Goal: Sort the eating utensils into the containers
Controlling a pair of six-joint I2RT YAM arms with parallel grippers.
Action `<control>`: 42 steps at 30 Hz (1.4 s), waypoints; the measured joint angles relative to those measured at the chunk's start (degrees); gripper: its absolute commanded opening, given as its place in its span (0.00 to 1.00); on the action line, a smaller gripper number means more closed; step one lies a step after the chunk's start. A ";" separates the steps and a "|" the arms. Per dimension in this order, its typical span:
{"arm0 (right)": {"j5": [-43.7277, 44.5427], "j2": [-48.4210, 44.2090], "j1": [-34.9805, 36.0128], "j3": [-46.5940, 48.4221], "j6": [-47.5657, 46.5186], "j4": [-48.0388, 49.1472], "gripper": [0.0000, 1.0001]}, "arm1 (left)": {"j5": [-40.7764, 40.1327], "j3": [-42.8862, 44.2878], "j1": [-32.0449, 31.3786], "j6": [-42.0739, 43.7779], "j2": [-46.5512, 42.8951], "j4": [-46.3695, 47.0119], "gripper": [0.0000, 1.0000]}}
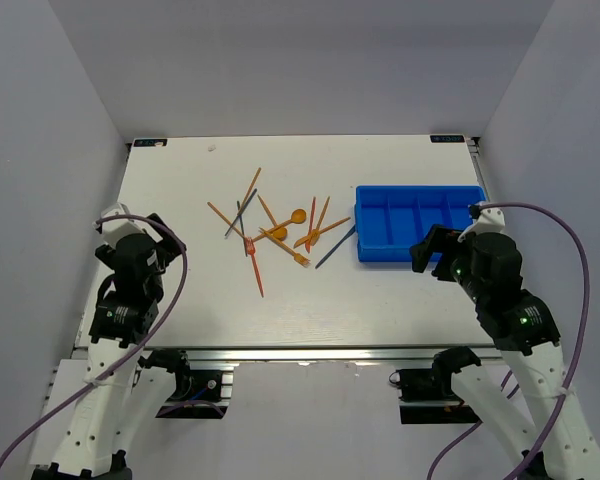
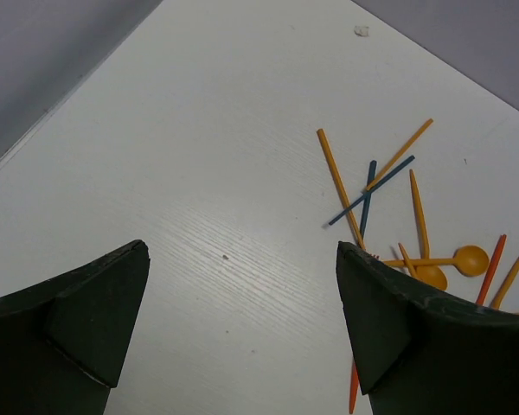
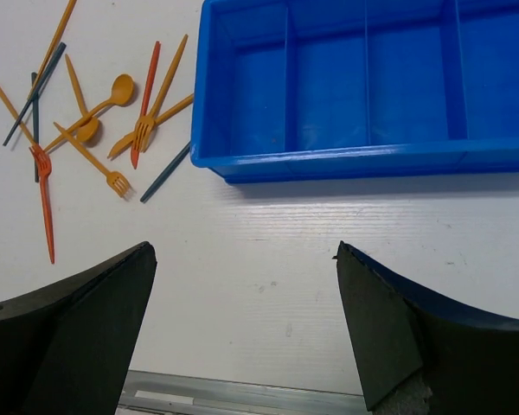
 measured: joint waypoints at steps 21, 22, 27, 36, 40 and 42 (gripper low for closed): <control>6.36 63.82 39.91 33.62 7.43 18.75 0.82 | -10.21 0.87 0.02 -4.50 0.26 -3.56 0.98; 8.57 70.49 41.72 40.44 7.23 16.61 0.72 | -10.36 0.87 0.02 -4.50 0.24 -3.67 0.98; 12.15 90.03 44.02 56.59 6.47 11.45 0.54 | -10.58 0.87 0.02 -4.61 -1.05 -3.87 0.98; 11.85 98.49 42.64 57.72 5.53 7.52 0.44 | -10.21 0.87 0.02 -4.44 -1.99 -3.80 0.98; 10.67 98.55 42.10 57.72 5.49 7.96 0.37 | -9.97 0.87 0.02 -4.42 -2.01 -3.80 0.98; 10.49 98.77 41.88 57.72 5.46 8.20 0.33 | -9.90 0.87 0.02 -4.42 -2.01 -3.80 0.98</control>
